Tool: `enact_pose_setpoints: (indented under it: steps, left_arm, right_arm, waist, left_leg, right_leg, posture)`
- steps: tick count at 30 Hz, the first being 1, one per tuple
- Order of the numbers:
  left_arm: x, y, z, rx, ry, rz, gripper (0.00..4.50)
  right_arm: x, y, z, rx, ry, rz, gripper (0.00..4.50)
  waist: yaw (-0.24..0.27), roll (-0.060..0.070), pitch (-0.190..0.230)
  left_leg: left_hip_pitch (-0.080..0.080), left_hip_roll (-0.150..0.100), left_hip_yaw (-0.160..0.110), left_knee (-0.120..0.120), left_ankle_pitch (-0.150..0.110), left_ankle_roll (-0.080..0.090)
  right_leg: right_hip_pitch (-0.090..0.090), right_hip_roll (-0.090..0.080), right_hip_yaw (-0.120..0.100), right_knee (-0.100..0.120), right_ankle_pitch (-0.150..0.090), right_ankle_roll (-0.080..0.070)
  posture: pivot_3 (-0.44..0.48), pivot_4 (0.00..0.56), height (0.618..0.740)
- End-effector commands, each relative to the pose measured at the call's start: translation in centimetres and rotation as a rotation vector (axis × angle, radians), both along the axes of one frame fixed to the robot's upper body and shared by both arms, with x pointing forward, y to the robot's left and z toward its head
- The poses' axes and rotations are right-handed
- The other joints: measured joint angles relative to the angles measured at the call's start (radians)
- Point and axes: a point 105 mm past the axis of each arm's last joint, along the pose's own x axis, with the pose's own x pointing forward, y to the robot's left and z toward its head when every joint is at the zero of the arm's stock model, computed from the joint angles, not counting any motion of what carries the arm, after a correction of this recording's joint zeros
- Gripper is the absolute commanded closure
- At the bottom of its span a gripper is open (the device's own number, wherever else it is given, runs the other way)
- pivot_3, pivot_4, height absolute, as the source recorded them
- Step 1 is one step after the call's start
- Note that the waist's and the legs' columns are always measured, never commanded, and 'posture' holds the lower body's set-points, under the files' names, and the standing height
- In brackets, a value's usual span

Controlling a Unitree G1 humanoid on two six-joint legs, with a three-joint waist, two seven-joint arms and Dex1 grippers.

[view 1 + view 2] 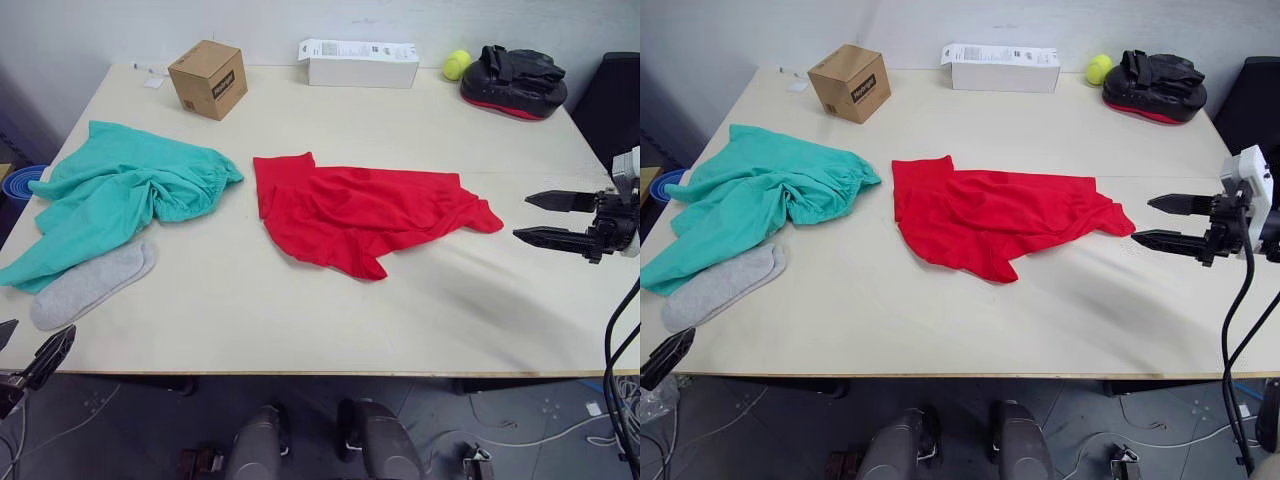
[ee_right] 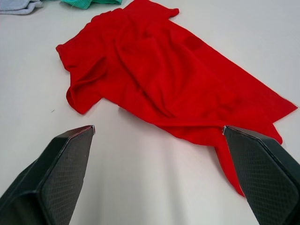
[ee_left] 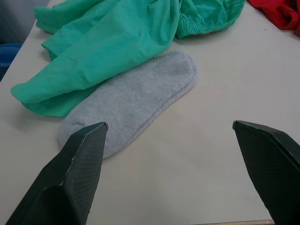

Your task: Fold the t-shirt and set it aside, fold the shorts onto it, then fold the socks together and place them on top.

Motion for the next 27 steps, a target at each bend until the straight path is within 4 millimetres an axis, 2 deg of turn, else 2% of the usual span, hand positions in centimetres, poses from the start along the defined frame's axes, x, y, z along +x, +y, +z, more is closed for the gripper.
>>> enact_pose_setpoints:
  steps: [1,14,17,21,27]
  left_arm:
    - [-0.4,0.1,1.2,0.060,-0.020,0.005,0.01]
    - [0.1,0.4,1.3,0.060,-0.024,0.014,0.01]
    - [0.7,-0.3,1.5,0.076,-0.016,-0.029,0.01]
    - [3.4,-4.2,2.5,0.142,0.004,-0.257,0.01]
    - [9.8,-12.7,3.9,0.201,0.042,-0.785,0.01]
  right_arm:
    - [-0.1,-0.2,0.9,0.006,-0.037,0.008,0.00]
    - [0.2,-0.3,0.7,-0.005,-0.051,0.002,0.00]
    - [0.1,-0.5,0.6,-0.036,-0.061,-0.004,0.00]
    - [0.0,-0.1,0.6,-0.088,-0.097,0.011,0.00]
    - [-0.7,2.1,0.7,-0.142,-0.133,0.101,0.00]
  waist:
    - [0.000,0.000,0.000]
    - [-0.015,0.000,0.000]
    - [-0.016,0.000,0.000]
    - [-0.013,0.000,0.000]
    - [0.005,0.006,-0.001]
  left_leg:
    - [0.000,0.000,0.000,0.000,0.000,0.000]
    - [0.000,0.000,0.000,0.000,0.000,0.000]
    - [0.000,0.000,0.000,0.000,0.000,0.000]
    - [0.000,0.000,0.000,0.000,0.000,0.000]
    - [0.001,0.000,0.001,0.001,0.001,-0.001]
  right_leg:
    - [0.000,0.000,0.000,0.000,0.000,0.000]
    - [0.000,0.000,0.000,0.000,0.000,0.000]
    - [0.000,0.000,0.000,0.000,0.000,0.000]
    - [0.001,0.000,0.000,0.001,0.001,0.001]
    - [0.001,0.000,0.000,0.002,0.001,0.001]
  posture:
    - [0.000,0.150,0.740]
    - [0.000,0.150,0.740]
    - [0.000,0.150,0.740]
    - [0.000,0.150,0.740]
    - [0.000,0.150,0.740]
